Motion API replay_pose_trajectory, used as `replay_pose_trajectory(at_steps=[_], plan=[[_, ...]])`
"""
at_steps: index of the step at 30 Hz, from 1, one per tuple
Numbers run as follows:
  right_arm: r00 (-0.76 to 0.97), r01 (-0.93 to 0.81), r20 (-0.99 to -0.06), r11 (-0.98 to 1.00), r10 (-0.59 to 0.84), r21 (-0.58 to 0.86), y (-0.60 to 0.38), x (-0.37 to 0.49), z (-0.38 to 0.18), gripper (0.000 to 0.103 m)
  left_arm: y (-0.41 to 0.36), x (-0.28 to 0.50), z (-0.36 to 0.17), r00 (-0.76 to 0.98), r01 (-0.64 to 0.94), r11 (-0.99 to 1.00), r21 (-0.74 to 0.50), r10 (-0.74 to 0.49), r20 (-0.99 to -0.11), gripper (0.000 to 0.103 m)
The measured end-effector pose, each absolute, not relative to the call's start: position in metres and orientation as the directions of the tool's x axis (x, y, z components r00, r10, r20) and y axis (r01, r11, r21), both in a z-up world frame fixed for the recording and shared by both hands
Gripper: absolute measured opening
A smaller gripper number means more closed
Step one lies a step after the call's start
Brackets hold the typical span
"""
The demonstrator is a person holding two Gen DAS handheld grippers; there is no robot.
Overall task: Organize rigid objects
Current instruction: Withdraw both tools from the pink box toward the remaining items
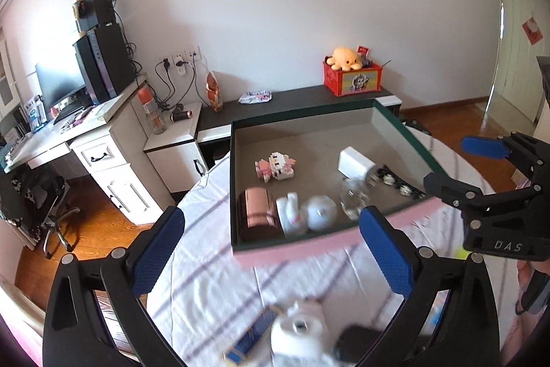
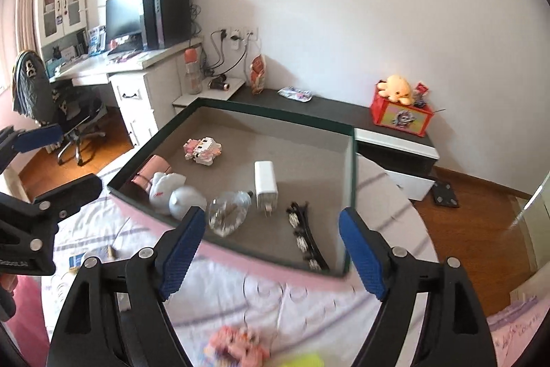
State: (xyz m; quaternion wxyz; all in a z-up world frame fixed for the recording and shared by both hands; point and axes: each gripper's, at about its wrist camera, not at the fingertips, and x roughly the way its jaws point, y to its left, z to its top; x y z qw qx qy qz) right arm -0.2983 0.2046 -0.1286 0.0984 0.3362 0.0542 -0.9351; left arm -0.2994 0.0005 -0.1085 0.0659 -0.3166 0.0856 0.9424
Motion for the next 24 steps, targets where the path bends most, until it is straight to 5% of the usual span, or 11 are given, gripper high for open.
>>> replay_pose_trajectory(at_steps=[11,24], plan=[[-0.801,0.127,-0.589,-0.992,-0.108,0.009,0.241,-0.192,-0.136,0.086,-0.036,-0.189,-0.119,-0.839,-0.1,-0.994,0.04,0.062,-0.54,0.103],[-0.756,0.005,-0.651,-0.996,-0.061,0.087,0.27,-0.16,-0.191,0.089,-0.094,-0.159,-0.166,-0.788,0.025,-1.0,0.005,-0.023,-0.615,0.103]])
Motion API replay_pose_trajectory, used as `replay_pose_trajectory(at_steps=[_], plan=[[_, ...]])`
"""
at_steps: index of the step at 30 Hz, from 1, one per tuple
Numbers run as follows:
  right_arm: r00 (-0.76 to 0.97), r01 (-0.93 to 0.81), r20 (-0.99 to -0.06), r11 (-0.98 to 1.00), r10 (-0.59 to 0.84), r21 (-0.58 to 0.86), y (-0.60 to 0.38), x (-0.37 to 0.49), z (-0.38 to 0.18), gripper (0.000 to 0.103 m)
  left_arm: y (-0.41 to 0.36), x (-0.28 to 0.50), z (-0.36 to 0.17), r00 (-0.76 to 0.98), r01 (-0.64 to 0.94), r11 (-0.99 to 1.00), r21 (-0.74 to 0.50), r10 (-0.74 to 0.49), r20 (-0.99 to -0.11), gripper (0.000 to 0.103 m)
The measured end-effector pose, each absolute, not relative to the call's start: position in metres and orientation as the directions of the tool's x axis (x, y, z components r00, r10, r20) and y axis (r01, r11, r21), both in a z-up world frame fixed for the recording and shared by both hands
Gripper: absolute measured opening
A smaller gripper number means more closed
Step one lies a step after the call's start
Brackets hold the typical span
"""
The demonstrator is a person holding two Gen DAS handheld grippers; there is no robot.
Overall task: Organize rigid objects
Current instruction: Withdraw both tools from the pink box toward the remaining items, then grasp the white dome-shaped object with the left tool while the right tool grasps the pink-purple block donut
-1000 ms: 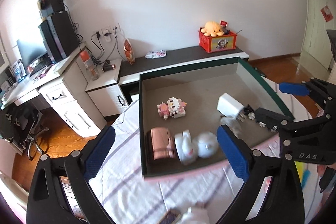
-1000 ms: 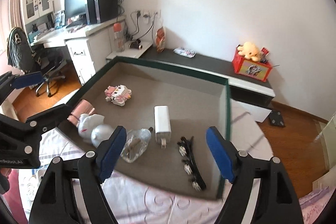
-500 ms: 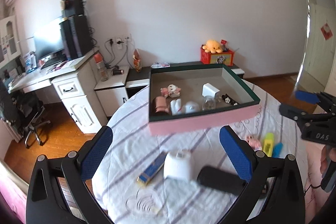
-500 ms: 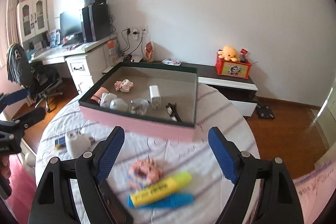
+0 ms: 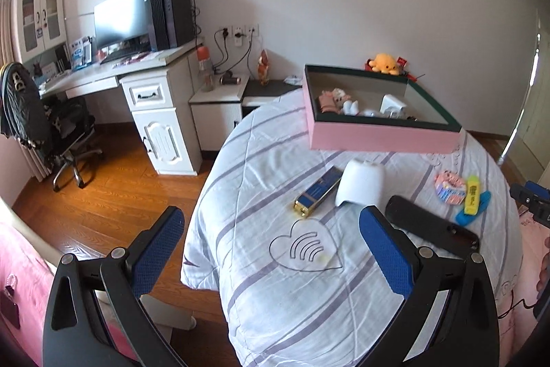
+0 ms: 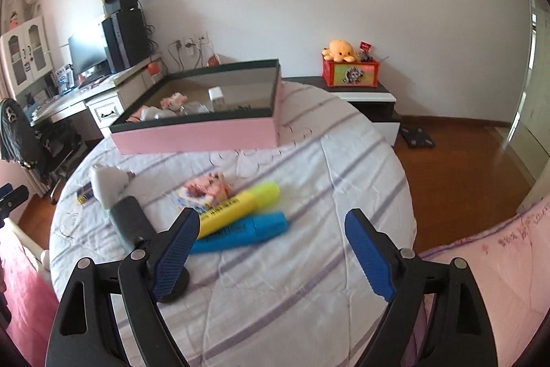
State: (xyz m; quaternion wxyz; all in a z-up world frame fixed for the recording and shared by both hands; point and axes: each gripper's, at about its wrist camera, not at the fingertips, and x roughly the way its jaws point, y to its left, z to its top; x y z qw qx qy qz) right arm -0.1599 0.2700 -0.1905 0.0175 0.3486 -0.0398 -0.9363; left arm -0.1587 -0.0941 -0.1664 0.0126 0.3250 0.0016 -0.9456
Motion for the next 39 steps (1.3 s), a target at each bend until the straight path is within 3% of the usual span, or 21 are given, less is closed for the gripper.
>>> replay_pose_trajectory(at_steps=[12,20,25,32,34,35,39], plan=[[-0.707,0.027,-0.702,-0.995,-0.085,0.094,0.27,-0.174,-0.218,0.089,-0.035,-0.203,-0.198,-0.735,-0.123,-0.992,-0.004,0.094,-0.671,0.103],[-0.695,0.031,-0.712,-0.993,-0.102,0.112,0.277,-0.188,-0.226,0.089,-0.014,-0.24,-0.214,-0.714,-0.136,-0.991,0.01,0.091,-0.694,0.102],[-0.684,0.038,-0.721,-0.992,-0.112,0.118,0.278,-0.196,-0.232,0.089,-0.004,-0.257,-0.218,-0.707,-0.154,-0.988,0.024,0.093,-0.701,0.093],[-0.674,0.051,-0.728,-0.991,-0.125,0.123,0.277,-0.203,-0.237,0.089,0.007,-0.273,-0.226,-0.684,-0.179,-0.982,0.058,0.082,-0.725,0.064],[-0.674,0.052,-0.728,-0.991,-0.125,0.121,0.276,-0.204,-0.238,0.089,0.01,-0.274,-0.227,-0.688,-0.186,-0.98,0.076,0.074,-0.722,0.06],[-0.673,0.053,-0.729,-0.991,-0.126,0.122,0.276,-0.204,-0.238,0.089,0.011,-0.274,-0.227,-0.688,-0.19,-0.979,0.08,0.075,-0.721,0.053],[-0.675,0.053,-0.727,-0.991,-0.125,0.122,0.274,-0.203,-0.237,0.089,0.012,-0.272,-0.225,-0.691,-0.193,-0.978,0.074,0.082,-0.718,0.053]])
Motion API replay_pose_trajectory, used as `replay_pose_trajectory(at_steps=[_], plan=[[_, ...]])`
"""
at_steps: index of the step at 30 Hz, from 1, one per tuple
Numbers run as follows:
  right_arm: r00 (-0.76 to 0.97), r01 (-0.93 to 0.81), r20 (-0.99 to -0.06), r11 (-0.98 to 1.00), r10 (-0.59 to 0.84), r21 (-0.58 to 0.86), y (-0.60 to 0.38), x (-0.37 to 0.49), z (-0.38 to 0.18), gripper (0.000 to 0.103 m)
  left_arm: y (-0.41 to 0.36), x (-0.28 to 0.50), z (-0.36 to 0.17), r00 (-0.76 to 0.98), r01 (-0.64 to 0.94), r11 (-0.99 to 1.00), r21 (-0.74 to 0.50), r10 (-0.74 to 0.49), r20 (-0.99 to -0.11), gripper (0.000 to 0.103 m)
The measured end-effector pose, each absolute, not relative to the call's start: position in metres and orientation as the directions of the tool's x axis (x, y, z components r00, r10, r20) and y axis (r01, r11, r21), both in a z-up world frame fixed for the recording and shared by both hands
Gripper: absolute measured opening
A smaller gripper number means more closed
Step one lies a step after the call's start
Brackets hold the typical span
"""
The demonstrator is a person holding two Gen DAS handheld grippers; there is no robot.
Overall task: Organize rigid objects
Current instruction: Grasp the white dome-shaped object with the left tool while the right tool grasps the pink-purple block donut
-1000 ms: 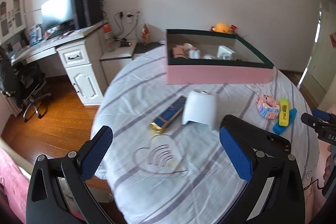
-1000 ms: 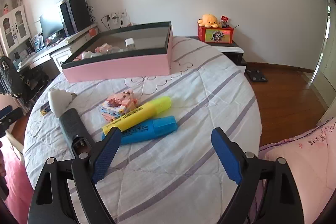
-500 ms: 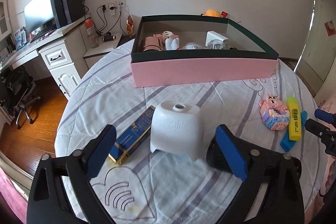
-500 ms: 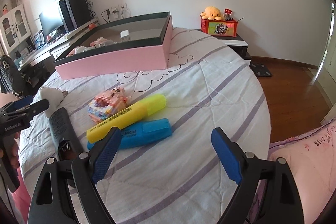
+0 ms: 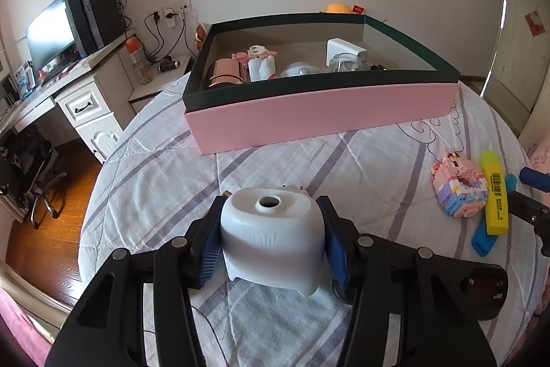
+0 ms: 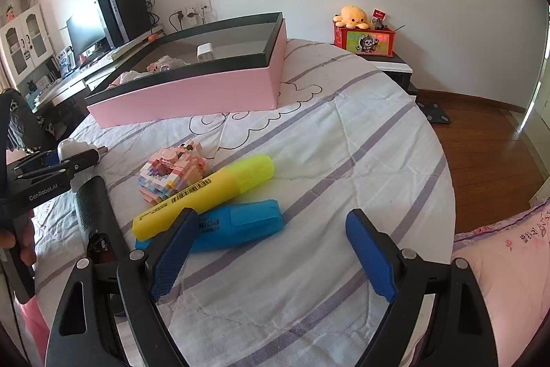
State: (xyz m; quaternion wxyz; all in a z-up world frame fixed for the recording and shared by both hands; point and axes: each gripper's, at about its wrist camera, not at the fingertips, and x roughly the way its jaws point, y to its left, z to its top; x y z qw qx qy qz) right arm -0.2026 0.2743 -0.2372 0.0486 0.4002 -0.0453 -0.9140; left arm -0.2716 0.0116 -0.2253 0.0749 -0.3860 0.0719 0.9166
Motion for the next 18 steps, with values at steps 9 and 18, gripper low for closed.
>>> replay_pose_trajectory(at_steps=[9,18], plan=[[-0.694,0.078,-0.708,-0.991,-0.134,0.111,0.258,-0.199,-0.228,0.089,-0.008,-0.238,-0.216,-0.706,-0.167,-0.984,0.065,0.073,-0.704,0.053],[-0.7,0.149,-0.7,-0.987,-0.143,0.052,0.214,-0.221,-0.218,0.089,-0.027,-0.211,-0.214,-0.711,-0.159,-0.986,0.052,0.078,-0.699,0.053]])
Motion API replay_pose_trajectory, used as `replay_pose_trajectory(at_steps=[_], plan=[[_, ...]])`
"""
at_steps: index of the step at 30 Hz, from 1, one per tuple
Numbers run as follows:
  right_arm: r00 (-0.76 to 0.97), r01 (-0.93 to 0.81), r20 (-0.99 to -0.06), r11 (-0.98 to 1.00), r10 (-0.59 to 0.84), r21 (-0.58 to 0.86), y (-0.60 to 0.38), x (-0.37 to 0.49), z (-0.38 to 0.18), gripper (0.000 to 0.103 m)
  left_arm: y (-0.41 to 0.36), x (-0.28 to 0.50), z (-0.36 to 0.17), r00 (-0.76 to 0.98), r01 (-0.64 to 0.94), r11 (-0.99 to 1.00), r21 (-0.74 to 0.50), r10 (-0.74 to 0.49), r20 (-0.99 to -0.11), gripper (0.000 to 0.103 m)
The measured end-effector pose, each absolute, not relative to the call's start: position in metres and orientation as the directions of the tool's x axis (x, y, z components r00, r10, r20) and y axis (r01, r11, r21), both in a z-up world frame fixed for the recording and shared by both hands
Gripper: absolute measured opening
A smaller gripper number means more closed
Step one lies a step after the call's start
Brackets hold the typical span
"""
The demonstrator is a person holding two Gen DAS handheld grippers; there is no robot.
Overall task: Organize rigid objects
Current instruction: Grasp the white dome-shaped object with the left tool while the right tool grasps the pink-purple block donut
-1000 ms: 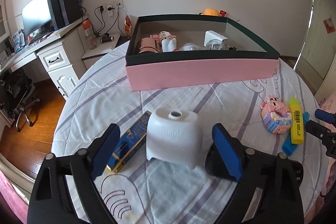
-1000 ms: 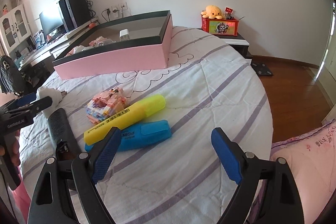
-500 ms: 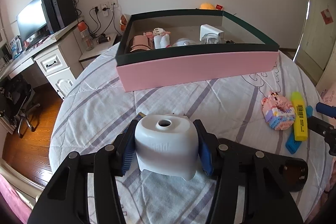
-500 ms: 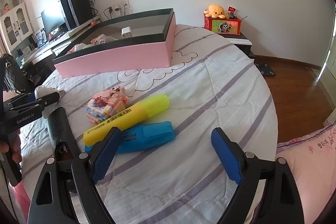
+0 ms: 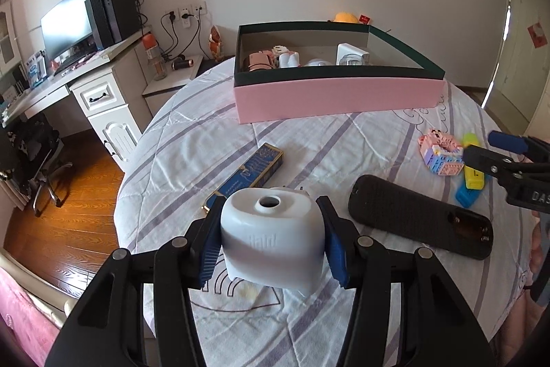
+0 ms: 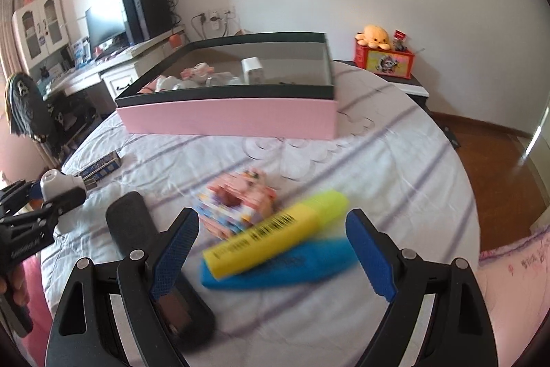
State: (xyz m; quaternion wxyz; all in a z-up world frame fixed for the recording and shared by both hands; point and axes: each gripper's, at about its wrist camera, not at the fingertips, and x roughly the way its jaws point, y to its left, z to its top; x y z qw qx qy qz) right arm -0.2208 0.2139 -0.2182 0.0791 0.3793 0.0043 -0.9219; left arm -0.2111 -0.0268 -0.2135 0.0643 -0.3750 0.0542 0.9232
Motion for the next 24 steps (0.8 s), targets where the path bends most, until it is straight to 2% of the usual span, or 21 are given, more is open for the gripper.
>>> replay_pose_trajectory(at_steps=[9,18,19,20,22,24], plan=[[-0.664,0.201,-0.743,-0.978,-0.09,-0.061,0.186,-0.243,-0.229,0.089,-0.032,-0.207,-0.22,-0.699,-0.157,-0.987,0.033,0.088,-0.709,0.053],[-0.601,0.264,-0.786,-0.964,-0.147,-0.021,0.185,-0.258,-0.243,0.088,-0.031,-0.209,-0.225,-0.696,-0.156,-0.987,0.029,0.089,-0.712,0.053],[-0.596,0.271,-0.789,-0.963,-0.152,-0.018,0.184,-0.258,-0.244,0.086,-0.03,-0.209,-0.225,-0.696,-0.156,-0.987,0.031,0.088,-0.712,0.053],[-0.586,0.28,-0.795,-0.96,-0.157,-0.017,0.182,-0.259,-0.247,0.08,-0.03,-0.209,-0.225,-0.694,-0.158,-0.987,0.029,0.09,-0.714,0.053],[-0.591,0.279,-0.791,-0.96,-0.157,-0.017,0.181,-0.258,-0.248,0.079,-0.028,-0.211,-0.227,-0.692,-0.16,-0.987,0.029,0.091,-0.716,0.053],[-0.589,0.281,-0.788,-0.96,-0.18,0.009,0.184,-0.258,-0.247,0.063,-0.028,-0.212,-0.228,-0.691,-0.158,-0.987,0.028,0.09,-0.717,0.053]])
